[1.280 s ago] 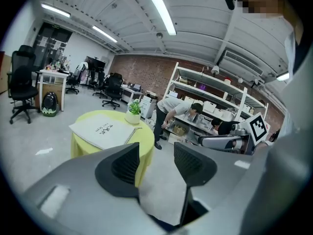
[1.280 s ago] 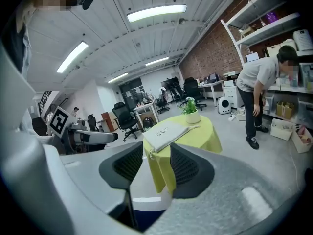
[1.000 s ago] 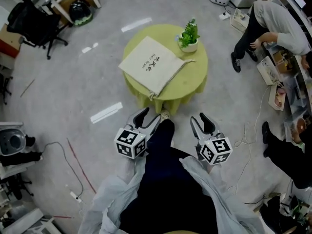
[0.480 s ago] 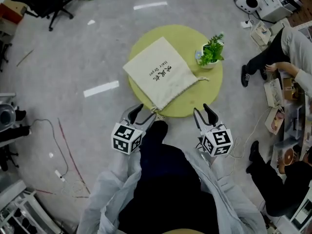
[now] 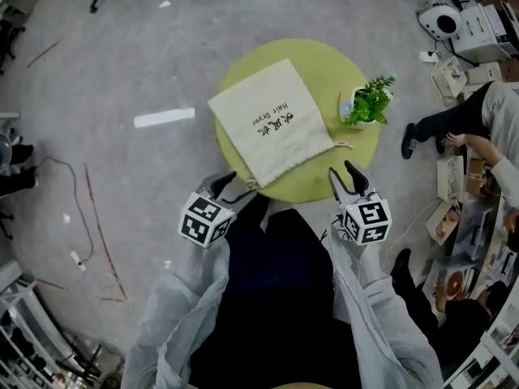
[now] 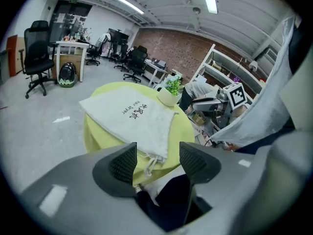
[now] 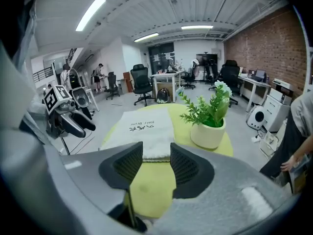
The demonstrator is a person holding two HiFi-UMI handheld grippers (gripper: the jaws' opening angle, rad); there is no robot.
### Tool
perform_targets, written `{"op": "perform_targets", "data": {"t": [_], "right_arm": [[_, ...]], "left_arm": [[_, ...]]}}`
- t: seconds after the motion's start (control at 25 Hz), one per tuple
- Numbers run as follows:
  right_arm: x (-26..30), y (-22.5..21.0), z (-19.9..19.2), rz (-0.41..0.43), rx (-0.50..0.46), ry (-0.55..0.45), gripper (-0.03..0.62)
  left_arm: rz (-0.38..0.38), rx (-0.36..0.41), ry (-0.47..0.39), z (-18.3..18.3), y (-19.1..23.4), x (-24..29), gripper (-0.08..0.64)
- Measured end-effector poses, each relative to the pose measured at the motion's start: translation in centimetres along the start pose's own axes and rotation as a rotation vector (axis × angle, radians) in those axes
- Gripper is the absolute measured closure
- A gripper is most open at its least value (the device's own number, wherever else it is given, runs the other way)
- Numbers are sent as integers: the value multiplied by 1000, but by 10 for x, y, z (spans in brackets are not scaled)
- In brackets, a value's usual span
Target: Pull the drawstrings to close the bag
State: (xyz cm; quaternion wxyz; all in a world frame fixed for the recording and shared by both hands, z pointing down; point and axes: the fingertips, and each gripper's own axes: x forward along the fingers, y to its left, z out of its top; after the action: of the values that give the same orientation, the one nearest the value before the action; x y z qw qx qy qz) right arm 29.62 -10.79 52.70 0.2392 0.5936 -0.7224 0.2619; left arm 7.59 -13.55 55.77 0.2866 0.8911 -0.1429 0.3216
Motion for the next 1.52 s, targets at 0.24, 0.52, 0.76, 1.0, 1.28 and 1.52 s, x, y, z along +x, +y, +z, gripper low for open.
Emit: {"op": "perform_targets", "data": {"t": [0.24, 0.52, 0.76, 1.0, 1.28, 1.52], "right_arm": [[18, -21, -5, 104, -169, 111, 397], [38, -31, -7, 250, -361, 180, 394], [48, -39, -24, 346, -547, 261, 387], [62, -53, -32, 379, -663, 316, 379], [75, -58, -30, 340, -743, 352, 379], [80, -60, -39, 318, -805, 374, 379]], "left_arm": [[79, 72, 113, -24, 8, 6, 264], [194, 79, 172, -27, 6, 18, 275], [237, 180, 303, -42, 4, 35, 293], [275, 249, 393, -52, 9, 41, 311], [301, 322, 404, -47, 11, 48, 341], [297, 350, 392, -45, 10, 60, 368]]}}
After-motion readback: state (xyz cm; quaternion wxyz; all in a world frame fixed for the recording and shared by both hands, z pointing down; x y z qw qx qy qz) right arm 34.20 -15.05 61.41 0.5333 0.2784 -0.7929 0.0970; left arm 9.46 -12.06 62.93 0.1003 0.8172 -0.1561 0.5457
